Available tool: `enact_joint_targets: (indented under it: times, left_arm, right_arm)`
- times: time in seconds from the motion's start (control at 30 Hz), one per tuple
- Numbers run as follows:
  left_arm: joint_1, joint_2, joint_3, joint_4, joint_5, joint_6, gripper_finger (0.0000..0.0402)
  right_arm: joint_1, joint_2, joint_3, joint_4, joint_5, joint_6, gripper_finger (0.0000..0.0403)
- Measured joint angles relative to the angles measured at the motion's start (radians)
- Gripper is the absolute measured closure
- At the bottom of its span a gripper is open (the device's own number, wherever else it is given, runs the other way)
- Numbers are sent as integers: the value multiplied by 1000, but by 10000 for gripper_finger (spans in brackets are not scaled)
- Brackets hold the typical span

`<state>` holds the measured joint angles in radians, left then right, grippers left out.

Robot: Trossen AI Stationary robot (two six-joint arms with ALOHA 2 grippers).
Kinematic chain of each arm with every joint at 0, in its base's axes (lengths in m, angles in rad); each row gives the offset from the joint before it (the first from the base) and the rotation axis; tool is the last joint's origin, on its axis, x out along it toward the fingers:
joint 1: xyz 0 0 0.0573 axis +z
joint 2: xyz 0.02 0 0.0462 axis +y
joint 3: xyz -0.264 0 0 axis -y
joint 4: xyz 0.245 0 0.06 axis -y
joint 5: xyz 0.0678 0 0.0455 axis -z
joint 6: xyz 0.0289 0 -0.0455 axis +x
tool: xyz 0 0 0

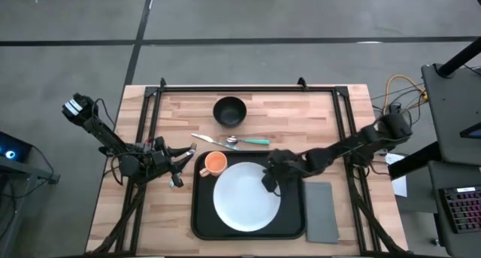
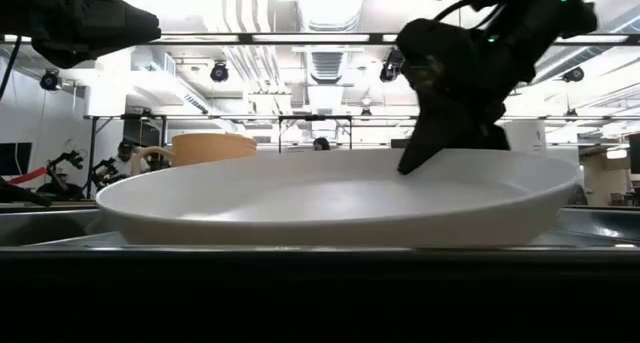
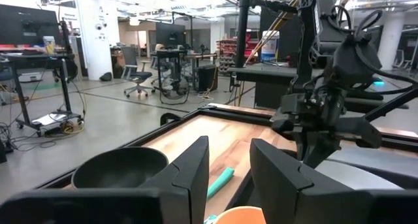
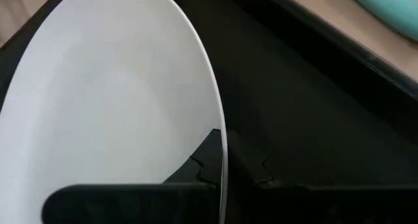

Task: Set up tray
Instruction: Put the white plate on the black tray to the bottom right of the yellow mug

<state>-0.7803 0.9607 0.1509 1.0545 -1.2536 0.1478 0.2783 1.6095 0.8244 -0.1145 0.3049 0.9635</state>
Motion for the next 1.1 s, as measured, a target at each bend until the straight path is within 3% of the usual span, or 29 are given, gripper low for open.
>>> enact_joint_targets:
  times: [0.57,0.87,1.1]
  left_arm:
    - [0,1,0,0,49,-3,308]
    - [0,1,1,0,50,-8,308]
    - [0,1,2,0,51,-11,308]
  right_arm:
    - [-73,127,17,28,0,-108,394]
    - [-72,101,17,15,12,-207,392]
    - [-73,100,16,6,13,-220,363]
